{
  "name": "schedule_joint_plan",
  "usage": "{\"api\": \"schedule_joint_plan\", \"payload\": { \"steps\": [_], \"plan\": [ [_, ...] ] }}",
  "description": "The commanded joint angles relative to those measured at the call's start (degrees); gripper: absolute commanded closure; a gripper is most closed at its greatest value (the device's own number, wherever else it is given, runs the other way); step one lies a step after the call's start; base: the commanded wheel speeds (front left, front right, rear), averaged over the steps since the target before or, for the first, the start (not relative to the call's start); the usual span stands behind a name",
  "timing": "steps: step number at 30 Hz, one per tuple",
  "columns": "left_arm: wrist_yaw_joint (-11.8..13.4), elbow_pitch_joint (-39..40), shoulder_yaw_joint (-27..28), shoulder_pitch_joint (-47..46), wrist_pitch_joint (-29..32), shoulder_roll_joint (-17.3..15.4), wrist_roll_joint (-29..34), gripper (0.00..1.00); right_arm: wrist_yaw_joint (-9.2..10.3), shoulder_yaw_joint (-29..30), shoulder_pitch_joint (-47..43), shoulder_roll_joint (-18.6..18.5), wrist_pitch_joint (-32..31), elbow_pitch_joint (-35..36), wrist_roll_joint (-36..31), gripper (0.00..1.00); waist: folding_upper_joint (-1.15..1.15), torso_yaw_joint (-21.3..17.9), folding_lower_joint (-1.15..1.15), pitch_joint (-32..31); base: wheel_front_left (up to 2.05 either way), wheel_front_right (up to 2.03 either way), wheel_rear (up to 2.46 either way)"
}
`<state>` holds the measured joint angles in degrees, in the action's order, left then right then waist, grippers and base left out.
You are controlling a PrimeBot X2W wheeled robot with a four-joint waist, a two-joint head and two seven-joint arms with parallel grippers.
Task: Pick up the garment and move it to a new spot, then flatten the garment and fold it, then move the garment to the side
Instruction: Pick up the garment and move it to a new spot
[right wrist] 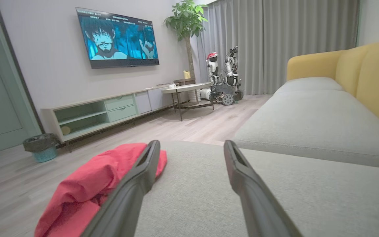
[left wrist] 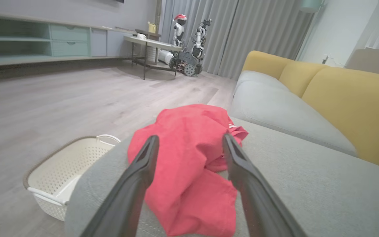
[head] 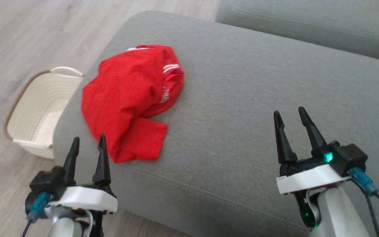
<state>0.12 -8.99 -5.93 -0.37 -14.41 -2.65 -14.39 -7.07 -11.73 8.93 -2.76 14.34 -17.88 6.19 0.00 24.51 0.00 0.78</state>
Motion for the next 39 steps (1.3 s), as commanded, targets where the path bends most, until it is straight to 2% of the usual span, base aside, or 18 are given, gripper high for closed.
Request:
{"api": "schedule_joint_plan", "payload": {
  "steps": [1, 8, 22, 33, 35, 39],
  "plan": [
    [0.32, 2.45, 2.17, -1.82, -0.59, -0.23, 0.61, 0.0, -0.42, -1.6, 1.8, -0.12, 0.48, 1.51, 0.37, 0.0, 0.0, 1.33, 0.0, -0.28, 0.0, 0.0, 0.0],
    [0.86, 3.67, 2.76, -0.55, -0.59, -0.23, 0.6, 0.0, -0.42, -3.03, 1.74, -0.11, 0.49, 1.18, 0.98, 0.0, 0.0, 3.11, 0.0, -0.36, 0.0, 0.0, 0.0],
    [1.01, 3.78, 4.54, -0.73, -0.59, -0.23, -0.37, 0.0, -0.42, -2.43, 1.67, -0.11, 0.5, 1.38, 1.24, 0.0, 0.0, 2.06, 0.0, 0.09, 0.0, 0.0, 0.0],
    [-2.92, -0.03, 7.1, -7.72, -0.59, -0.69, -0.67, 0.0, -0.42, 1.19, 2.39, -0.11, -1.72, 6.77, -2.87, 0.0, 0.0, -1.63, 0.0, 8.29, 0.0, 0.0, 0.0],
    [-4.25, -3.74, 7.04, -11.89, -0.51, -2.41, -0.6, 0.0, -0.42, 2.71, 2.79, -0.11, -2.69, 9.01, -4.5, 0.0, 0.0, -2.93, 0.0, 11.1, 0.0, 0.0, 0.0],
    [-5.17, -8.52, 6.51, -17.32, 2.1, -4.62, -0.84, 0.0, -0.42, 4.79, 3.0, -0.11, -3.38, 11.16, -5.69, 0.0, 0.0, -3.86, 0.0, 13.47, 0.0, 0.0, 0.0]
  ]
}}
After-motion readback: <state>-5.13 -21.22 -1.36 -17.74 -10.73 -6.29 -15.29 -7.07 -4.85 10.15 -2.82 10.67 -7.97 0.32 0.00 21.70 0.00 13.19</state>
